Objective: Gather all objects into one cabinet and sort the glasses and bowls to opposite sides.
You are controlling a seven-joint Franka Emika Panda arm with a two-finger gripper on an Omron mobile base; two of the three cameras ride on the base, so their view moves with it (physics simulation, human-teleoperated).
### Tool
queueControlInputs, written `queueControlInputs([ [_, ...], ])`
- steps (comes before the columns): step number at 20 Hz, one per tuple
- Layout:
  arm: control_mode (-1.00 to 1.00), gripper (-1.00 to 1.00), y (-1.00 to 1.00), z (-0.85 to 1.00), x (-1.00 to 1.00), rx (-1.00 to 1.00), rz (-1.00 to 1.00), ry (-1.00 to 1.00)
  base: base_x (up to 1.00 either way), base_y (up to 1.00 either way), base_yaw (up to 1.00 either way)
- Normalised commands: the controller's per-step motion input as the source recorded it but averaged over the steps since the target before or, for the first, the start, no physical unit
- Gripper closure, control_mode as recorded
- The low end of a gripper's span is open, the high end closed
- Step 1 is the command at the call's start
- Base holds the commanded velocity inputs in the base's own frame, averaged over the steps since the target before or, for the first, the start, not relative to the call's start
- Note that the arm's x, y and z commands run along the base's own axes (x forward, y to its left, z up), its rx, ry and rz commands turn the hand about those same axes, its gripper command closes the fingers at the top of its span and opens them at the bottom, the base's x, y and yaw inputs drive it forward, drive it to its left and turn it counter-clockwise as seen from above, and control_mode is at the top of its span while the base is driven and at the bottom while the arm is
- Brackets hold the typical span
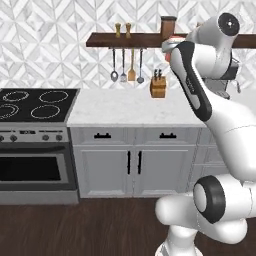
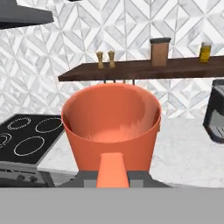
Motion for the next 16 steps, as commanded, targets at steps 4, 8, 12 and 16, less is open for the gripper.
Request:
queueControlInputs([
  [4,1.0,1.0,0.0,0.0,0.0,0.0,0.0,0.0,-0.66,0.5,0.59],
  [8,1.0,1.0,0.0,0.0,0.0,0.0,0.0,0.0,-0.46,0.55,0.61],
  [12,1.0,1.0,0.0,0.0,0.0,0.0,0.0,0.0,0.26,0.82,0.51],
  [16,1.0,1.0,0.0,0.0,0.0,0.0,0.0,0.0,0.58,0.8,0.61],
])
